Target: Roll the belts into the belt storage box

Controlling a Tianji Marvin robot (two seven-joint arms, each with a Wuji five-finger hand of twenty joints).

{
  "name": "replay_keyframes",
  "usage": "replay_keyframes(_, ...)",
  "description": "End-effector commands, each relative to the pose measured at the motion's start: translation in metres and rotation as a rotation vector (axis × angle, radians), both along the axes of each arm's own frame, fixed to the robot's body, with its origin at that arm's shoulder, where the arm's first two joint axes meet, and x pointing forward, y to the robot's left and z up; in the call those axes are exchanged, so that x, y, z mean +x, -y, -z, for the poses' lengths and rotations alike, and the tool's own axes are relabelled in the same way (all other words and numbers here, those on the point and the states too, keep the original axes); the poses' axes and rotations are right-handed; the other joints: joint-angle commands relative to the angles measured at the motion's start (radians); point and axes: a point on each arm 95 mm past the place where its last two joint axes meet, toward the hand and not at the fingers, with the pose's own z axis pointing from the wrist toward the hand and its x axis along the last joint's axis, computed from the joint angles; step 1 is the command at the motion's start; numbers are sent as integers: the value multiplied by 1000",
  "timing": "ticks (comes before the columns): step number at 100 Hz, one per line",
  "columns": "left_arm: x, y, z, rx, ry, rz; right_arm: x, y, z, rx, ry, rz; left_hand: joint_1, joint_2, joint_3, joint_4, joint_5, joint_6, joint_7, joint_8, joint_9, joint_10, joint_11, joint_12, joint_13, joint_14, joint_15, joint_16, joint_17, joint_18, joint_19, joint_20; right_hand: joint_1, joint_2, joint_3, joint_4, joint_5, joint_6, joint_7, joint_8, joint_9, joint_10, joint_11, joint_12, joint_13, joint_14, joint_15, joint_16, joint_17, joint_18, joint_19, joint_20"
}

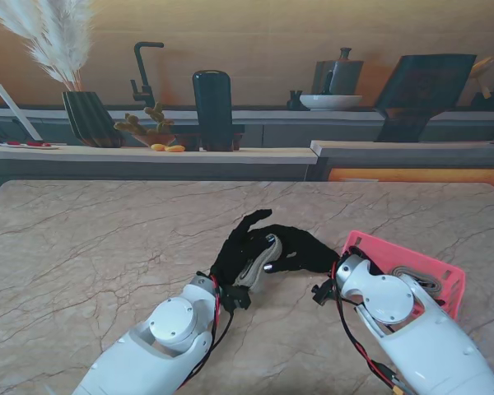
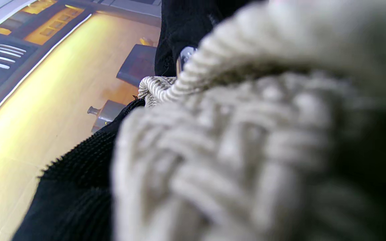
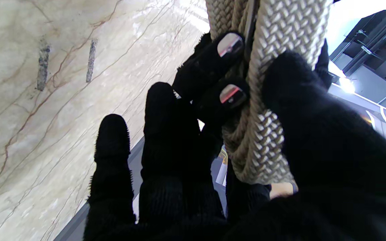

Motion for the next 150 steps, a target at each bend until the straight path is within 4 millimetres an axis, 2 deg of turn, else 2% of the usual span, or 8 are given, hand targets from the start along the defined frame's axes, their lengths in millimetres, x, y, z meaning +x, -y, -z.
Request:
replay_keyframes(1, 1, 7, -6, -21, -4, -9, -6, -17, 4, 30, -24, -21, 38, 24, 77, 23, -5, -42, -8, -6, 23, -34, 27, 2, 2, -81, 15, 13, 1, -69, 15, 10, 92, 84, 46, 3, 309, -150, 418, 4, 130, -126, 30, 23, 30, -30, 37, 22, 12, 9, 20, 13)
replay_keyframes(20, 3, 6, -4, 28, -1, -24, -7, -18, 5, 67, -51, 38, 31, 33, 54, 21, 1, -16, -12, -7, 26, -36, 31, 5, -44, -51, 15, 21, -66, -24, 20, 29, 84, 74, 67, 7, 368, -140, 443, -22, 172, -118, 27, 11, 26, -14, 34, 14, -15, 43, 12, 7)
replay_keyframes(50, 6, 3, 1, 75, -6, -20, -10, -8, -1, 51, 12, 161, -121, 25, -73, 22, -13, 21, -91, -42, -19, -40, -15, 21, -252, 43, -68, 16, -329, 81, -52, 74, 70, 26, 129, -7, 409, -108, 453, -58, 195, -126, 14, -13, 19, 7, -58, -58, -45, 89, -15, -20)
replay_keyframes(63, 6, 3, 4, 49, -45, -13, -10, -5, -3, 33, 40, 203, -147, 75, -215, 32, -21, 26, -130, -47, -33, -28, -42, 26, -305, 66, -120, -15, -391, 105, -88, 82, 65, 17, 147, -11, 412, -103, 458, -71, 195, -127, 13, -14, 19, 10, -67, -69, -49, 93, -17, -29)
replay_keyframes(69, 6, 3, 6, 43, -58, -6, -9, -4, -4, 24, 56, 218, -101, 142, -404, 54, -27, 28, -158, -41, -47, -26, -58, 27, -345, 73, -167, -38, -430, 106, -131, 103, 66, 14, 151, -11, 416, -99, 459, -74, 193, -127, 12, -15, 17, 10, -67, -69, -51, 93, -17, -30)
replay_keyframes(79, 6, 3, 7, 17, -81, 2, -9, -1, -6, 3, 86, 242, -91, 226, -558, 66, -29, 24, -185, -45, -56, -14, -78, 21, -392, 92, -236, -75, -474, 124, -166, 110, 67, 7, 158, -10, 419, -89, 461, -78, 196, -123, 15, -14, 15, 11, -65, -70, -54, 94, -16, -32)
replay_keyframes(115, 6, 1, 8, -3, -127, -7, -10, 8, -22, -49, 198, 249, -65, 257, -561, 69, 18, 30, -183, -39, -16, 13, -84, 26, -413, 119, -273, -98, -527, 152, -217, 102, 54, 0, 171, -14, 421, -97, 468, -97, 275, -99, -17, -82, 22, 13, -78, -93, -54, 95, -6, -48)
replay_keyframes(150, 8, -8, 10, 100, -58, 94, -10, 16, -44, -128, 305, 329, -129, 129, -565, 75, 243, 111, -181, 39, 124, 52, -53, 69, -408, 101, -325, -142, -566, 151, -288, 88, 78, -41, 213, 12, 435, 10, 469, -105, 313, -65, -17, -95, 60, 23, -55, -92, -41, 105, 11, -55)
